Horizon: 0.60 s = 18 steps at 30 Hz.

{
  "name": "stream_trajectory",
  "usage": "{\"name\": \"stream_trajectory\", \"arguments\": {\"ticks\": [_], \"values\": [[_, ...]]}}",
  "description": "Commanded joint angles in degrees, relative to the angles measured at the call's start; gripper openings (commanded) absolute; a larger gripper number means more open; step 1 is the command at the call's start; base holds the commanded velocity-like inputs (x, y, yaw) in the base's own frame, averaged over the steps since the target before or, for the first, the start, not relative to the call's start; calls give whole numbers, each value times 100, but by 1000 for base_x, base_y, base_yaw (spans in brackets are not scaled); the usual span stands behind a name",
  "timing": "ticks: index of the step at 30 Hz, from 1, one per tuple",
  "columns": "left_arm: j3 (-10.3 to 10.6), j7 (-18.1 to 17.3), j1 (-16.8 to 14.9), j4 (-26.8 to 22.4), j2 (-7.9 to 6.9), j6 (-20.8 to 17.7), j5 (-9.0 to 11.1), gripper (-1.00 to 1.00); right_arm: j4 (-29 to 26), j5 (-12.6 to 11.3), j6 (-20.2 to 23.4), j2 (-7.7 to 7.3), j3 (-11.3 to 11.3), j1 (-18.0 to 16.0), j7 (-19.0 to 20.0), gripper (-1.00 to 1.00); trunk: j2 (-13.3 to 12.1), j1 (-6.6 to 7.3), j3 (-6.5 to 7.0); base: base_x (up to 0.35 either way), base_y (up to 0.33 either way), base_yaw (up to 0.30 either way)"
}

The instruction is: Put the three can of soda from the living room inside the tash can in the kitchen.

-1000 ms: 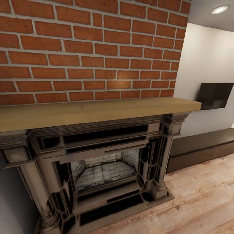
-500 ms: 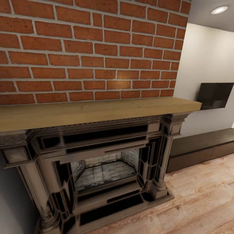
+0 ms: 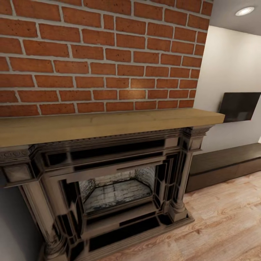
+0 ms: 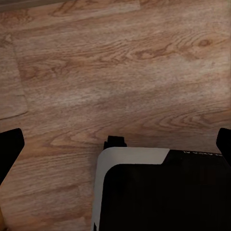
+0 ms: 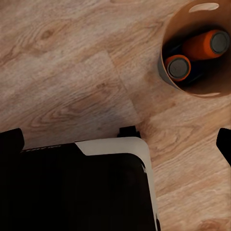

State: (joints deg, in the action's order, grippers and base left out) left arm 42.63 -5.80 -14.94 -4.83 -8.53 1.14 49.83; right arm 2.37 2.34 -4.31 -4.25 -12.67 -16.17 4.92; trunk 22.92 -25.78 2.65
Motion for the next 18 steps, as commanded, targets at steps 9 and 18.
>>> {"name": "stream_trajectory", "arguments": {"ticks": [9, 18], "values": [[0, 0, 0, 0, 1, 0, 0, 100, 0, 1, 0, 28, 5, 0, 0, 100, 0, 0, 0, 0, 0, 0], [0, 0, 0, 0, 1, 0, 0, 100, 0, 3, 0, 26, 10, 0, 0, 100, 0, 0, 0, 0, 0, 0]]}}
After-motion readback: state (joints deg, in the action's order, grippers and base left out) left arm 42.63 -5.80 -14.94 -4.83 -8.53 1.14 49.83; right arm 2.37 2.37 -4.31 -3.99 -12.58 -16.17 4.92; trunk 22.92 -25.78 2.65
